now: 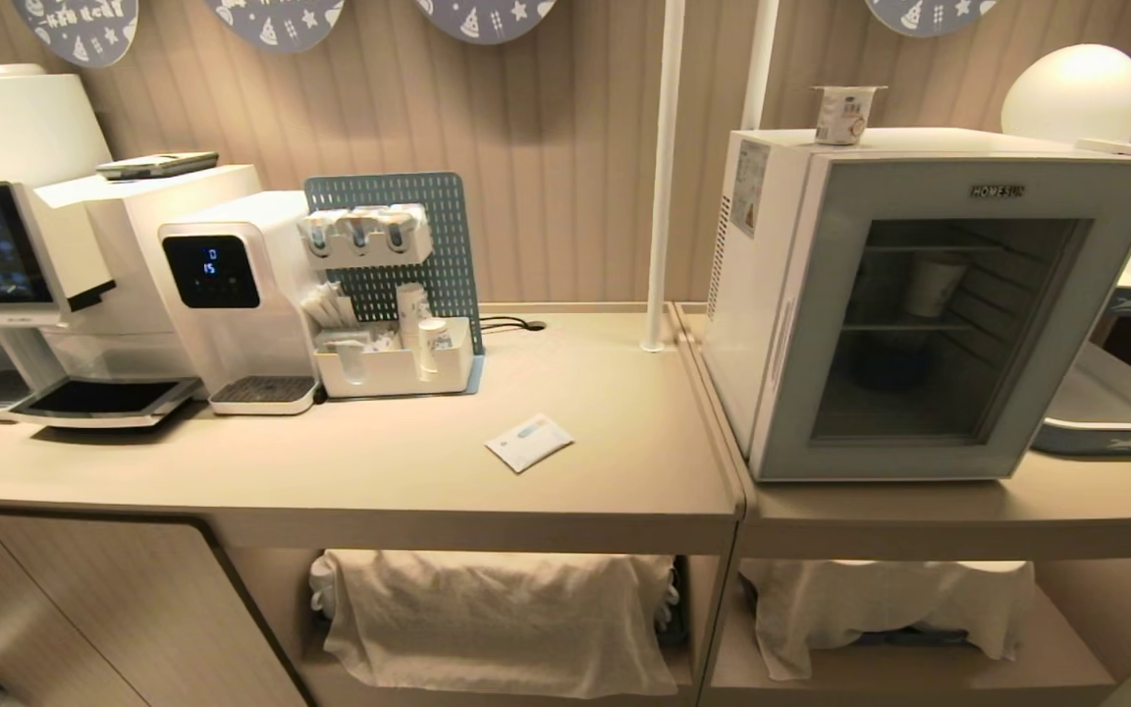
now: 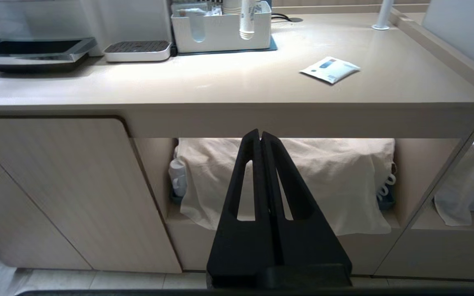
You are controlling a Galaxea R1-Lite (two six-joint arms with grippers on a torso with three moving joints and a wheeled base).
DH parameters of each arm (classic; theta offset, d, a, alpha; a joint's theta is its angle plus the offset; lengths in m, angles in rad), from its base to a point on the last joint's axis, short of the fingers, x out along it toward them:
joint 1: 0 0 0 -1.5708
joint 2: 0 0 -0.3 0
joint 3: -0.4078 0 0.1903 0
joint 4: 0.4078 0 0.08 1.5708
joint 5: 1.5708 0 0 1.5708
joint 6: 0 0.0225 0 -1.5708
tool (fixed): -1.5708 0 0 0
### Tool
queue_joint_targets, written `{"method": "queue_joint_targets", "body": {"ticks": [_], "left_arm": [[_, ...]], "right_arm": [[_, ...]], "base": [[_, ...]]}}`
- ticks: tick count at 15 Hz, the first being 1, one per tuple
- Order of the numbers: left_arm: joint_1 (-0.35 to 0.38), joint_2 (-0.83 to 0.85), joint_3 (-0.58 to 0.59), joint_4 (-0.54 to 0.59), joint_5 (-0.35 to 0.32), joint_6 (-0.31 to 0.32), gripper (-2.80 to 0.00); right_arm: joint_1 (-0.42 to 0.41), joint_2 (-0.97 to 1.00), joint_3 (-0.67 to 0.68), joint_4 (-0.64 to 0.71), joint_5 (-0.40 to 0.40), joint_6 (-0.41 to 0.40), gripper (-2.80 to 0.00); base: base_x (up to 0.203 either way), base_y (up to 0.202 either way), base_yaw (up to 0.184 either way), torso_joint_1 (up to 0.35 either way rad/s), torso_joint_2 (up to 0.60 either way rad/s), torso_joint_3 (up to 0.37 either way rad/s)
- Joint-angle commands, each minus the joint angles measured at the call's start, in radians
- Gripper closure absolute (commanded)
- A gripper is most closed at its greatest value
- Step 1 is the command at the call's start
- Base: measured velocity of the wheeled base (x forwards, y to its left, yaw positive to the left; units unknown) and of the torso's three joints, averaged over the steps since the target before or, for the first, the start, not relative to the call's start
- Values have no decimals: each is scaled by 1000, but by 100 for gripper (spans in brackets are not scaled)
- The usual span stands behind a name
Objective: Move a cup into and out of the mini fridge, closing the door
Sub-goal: Open the freezer door
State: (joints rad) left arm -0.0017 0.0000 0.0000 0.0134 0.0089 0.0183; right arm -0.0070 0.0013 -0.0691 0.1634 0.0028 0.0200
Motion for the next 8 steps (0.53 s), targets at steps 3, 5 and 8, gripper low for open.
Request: {"method": "queue_joint_targets", "body": {"ticks": [3, 5, 8], "left_arm": [[0, 2, 0, 0, 0, 0, 0], [0, 2, 0, 0, 0, 0, 0], [0, 2, 0, 0, 0, 0, 0]], "right_arm": [[1, 2, 0, 1, 0, 0, 0], [-1, 2, 0, 1, 0, 0, 0], [-1, 2, 0, 1, 0, 0, 0]], "base": [[0, -194, -1, 3, 4, 1], [0, -194, 0, 1, 7, 0], [0, -193, -1, 1, -1, 4]]}}
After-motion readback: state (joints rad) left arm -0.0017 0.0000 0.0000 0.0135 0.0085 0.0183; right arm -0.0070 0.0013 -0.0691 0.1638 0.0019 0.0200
